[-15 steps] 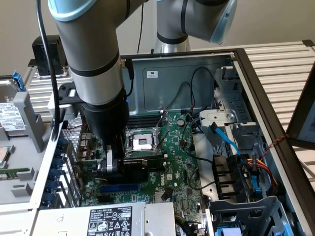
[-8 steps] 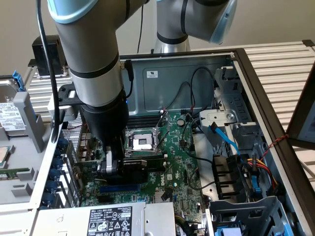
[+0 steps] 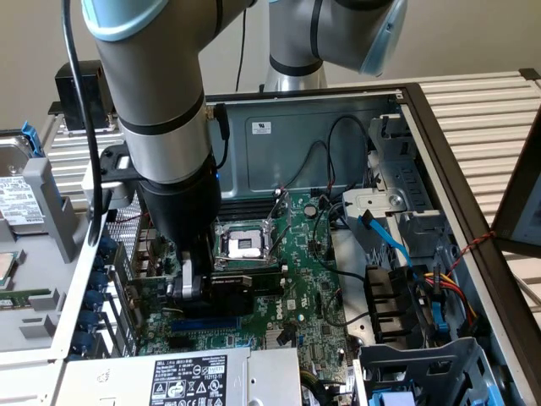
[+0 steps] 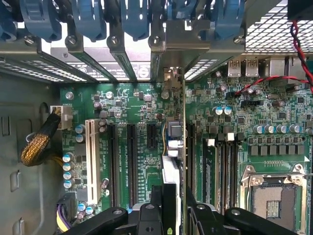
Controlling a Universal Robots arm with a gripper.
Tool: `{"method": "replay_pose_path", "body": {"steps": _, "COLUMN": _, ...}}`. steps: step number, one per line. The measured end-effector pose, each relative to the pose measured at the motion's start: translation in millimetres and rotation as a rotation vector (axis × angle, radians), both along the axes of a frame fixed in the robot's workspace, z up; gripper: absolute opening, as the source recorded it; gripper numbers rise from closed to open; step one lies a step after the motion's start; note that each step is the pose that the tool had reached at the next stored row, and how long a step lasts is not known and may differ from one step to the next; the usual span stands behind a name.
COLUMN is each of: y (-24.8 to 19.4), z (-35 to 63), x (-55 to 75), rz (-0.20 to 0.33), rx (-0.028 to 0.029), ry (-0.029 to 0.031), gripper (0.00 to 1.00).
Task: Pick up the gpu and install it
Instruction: 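Insert the gpu into the slot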
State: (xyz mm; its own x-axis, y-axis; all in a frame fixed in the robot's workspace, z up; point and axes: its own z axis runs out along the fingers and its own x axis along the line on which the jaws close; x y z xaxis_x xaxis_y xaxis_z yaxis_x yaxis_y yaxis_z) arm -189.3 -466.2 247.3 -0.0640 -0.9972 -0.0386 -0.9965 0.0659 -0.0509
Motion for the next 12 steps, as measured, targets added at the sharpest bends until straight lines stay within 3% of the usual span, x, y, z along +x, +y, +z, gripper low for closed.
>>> {"method": "replay_pose_path", "body": {"steps": 6, "y": 0.0, "z": 0.0, "x": 0.1, "rz": 0.000, "rx": -0.0025, "ry": 0.0007, "gripper": 0.27}}
{"method": "replay_pose_path", "body": {"steps": 12, "y": -0.1, "z": -0.3, "x": 0.0, "rz": 0.000, "rx": -0.0094, "ry": 0.0009, "gripper": 0.27}}
